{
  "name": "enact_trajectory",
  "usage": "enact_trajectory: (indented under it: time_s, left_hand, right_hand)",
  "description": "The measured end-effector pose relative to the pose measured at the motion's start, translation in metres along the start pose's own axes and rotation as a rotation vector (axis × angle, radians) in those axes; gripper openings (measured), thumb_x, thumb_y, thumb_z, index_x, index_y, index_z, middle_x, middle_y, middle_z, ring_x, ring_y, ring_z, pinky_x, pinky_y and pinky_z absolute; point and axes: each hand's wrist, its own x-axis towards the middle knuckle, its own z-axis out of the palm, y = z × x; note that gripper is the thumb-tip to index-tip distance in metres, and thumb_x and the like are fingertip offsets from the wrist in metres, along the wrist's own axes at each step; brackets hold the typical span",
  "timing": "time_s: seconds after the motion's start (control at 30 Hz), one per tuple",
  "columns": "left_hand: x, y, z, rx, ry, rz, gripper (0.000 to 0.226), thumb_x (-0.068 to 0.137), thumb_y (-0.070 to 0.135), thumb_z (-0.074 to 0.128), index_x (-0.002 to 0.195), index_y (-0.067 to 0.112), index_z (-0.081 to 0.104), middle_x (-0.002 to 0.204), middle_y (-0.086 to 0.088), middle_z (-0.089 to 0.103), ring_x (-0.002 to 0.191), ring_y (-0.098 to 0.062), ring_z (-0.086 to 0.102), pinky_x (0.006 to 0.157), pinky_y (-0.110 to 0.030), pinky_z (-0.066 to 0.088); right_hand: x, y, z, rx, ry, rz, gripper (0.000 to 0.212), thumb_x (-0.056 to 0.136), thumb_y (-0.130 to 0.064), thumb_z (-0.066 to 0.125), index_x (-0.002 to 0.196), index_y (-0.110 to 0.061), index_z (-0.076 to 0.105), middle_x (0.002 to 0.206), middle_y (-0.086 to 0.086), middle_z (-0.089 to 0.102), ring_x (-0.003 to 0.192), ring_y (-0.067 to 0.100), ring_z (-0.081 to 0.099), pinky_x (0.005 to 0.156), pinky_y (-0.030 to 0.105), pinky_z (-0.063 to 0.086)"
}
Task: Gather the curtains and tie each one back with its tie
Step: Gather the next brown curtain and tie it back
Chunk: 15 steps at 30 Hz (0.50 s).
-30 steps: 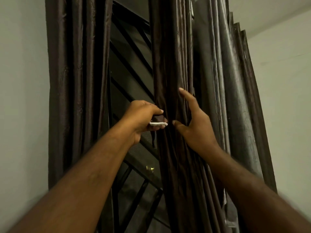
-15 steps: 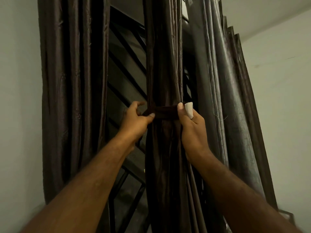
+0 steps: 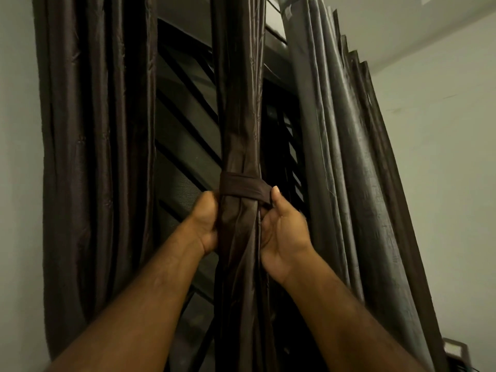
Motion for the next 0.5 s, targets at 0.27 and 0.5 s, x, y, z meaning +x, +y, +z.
enact_trajectory:
  time_s: [0.27, 0.5]
  left_hand:
    - [0.005, -0.001, 0.004, 0.029, 0.039, 0.012, 0.04, 0.098, 0.037, 0.043, 0.099, 0.006, 0.067, 0.087, -0.018, 0.071, 0.084, -0.027, 0.066, 0.076, -0.039, 0.052]
    - [-0.005, 0.003, -0.014, -0.129, -0.263, 0.143, 0.08, 0.088, 0.073, 0.037, 0.121, 0.007, 0.068, 0.124, -0.021, 0.065, 0.115, -0.033, 0.063, 0.084, -0.043, 0.056]
  right_hand:
    - [0.0, 0.006, 0.009, -0.012, 0.032, -0.045, 0.039, 0.097, -0.039, 0.059, 0.116, -0.008, 0.073, 0.111, 0.017, 0.076, 0.104, 0.031, 0.074, 0.099, 0.049, 0.055]
    - [0.004, 0.01, 0.006, -0.061, -0.009, -0.103, 0.034, 0.099, -0.04, 0.058, 0.089, -0.017, 0.081, 0.097, 0.012, 0.079, 0.085, 0.024, 0.078, 0.07, 0.035, 0.063]
